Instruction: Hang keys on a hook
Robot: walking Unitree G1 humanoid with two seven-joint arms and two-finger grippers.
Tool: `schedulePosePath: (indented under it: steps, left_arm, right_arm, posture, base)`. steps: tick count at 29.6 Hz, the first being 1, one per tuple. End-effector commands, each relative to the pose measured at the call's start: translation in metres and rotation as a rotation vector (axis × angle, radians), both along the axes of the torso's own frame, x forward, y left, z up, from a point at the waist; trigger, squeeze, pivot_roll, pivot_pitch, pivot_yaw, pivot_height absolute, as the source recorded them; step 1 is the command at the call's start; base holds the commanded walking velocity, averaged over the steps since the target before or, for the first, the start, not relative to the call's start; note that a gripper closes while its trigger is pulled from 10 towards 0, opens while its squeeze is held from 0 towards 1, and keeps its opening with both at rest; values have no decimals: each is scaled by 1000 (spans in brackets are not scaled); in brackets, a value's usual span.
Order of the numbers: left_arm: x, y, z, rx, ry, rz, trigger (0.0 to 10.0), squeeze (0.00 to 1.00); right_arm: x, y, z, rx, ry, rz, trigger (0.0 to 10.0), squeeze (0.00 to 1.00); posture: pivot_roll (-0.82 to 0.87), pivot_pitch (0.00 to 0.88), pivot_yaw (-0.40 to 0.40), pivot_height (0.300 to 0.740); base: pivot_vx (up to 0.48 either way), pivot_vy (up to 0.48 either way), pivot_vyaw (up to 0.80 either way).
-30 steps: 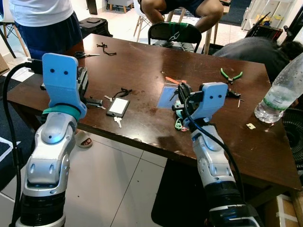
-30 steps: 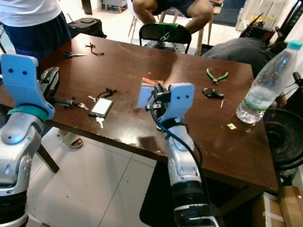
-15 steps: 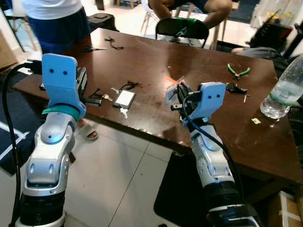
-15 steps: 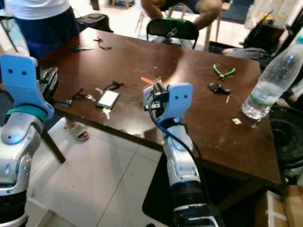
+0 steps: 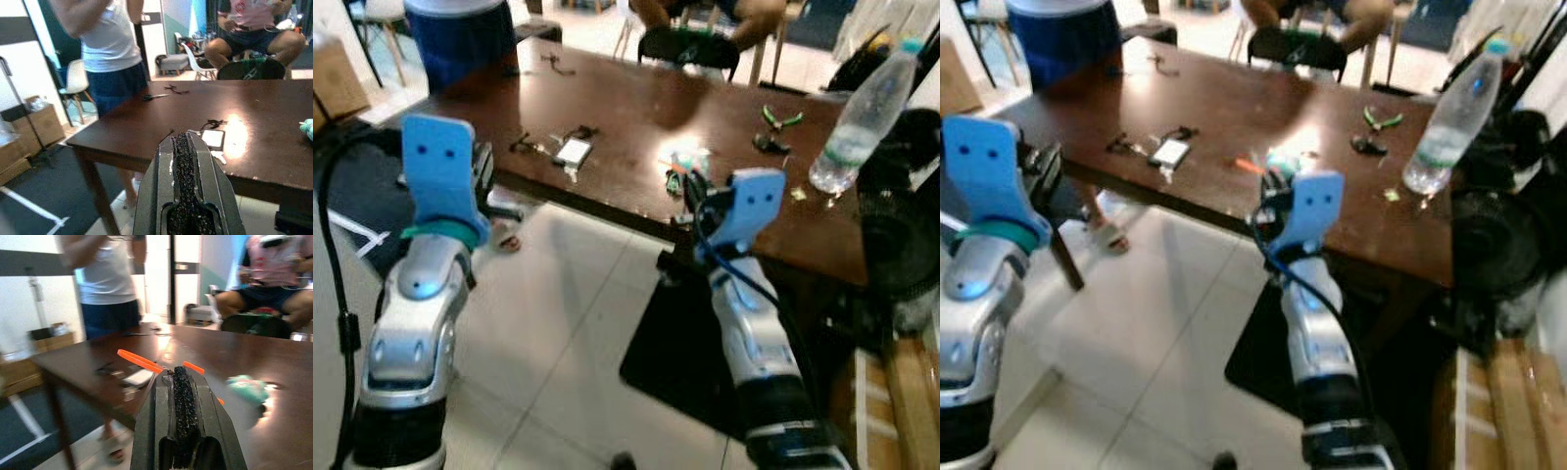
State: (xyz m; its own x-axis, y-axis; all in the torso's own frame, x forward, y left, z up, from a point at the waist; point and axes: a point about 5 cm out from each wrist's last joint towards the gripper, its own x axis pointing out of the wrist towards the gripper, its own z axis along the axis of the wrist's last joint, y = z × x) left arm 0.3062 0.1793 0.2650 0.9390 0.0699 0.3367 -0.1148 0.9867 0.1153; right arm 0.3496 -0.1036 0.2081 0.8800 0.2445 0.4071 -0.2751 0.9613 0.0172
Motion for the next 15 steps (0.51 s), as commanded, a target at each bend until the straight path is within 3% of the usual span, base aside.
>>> schedulePosePath:
  steps: [1, 5, 15]
  left_arm:
    - [0, 0, -1, 2, 1, 0, 10000, 0]
    - [-1, 0, -1, 3, 1, 1, 10000, 0]
    - [0, 0, -1, 1, 4, -2, 10000, 0]
  right_arm:
    - [0, -1, 0, 2, 0, -4, 10000, 0]
    - [0, 3, 0, -15, -2, 4, 10000, 0]
    - [1, 4, -1, -31, 1, 15, 10000, 0]
  posture:
    - [-4, 0, 70, 740]
    - [-2, 0, 70, 740]
    - [-1, 0, 71, 740]
  base:
    - [-480, 0, 0]
    - [-461, 0, 0]
    - [0, 0, 767]
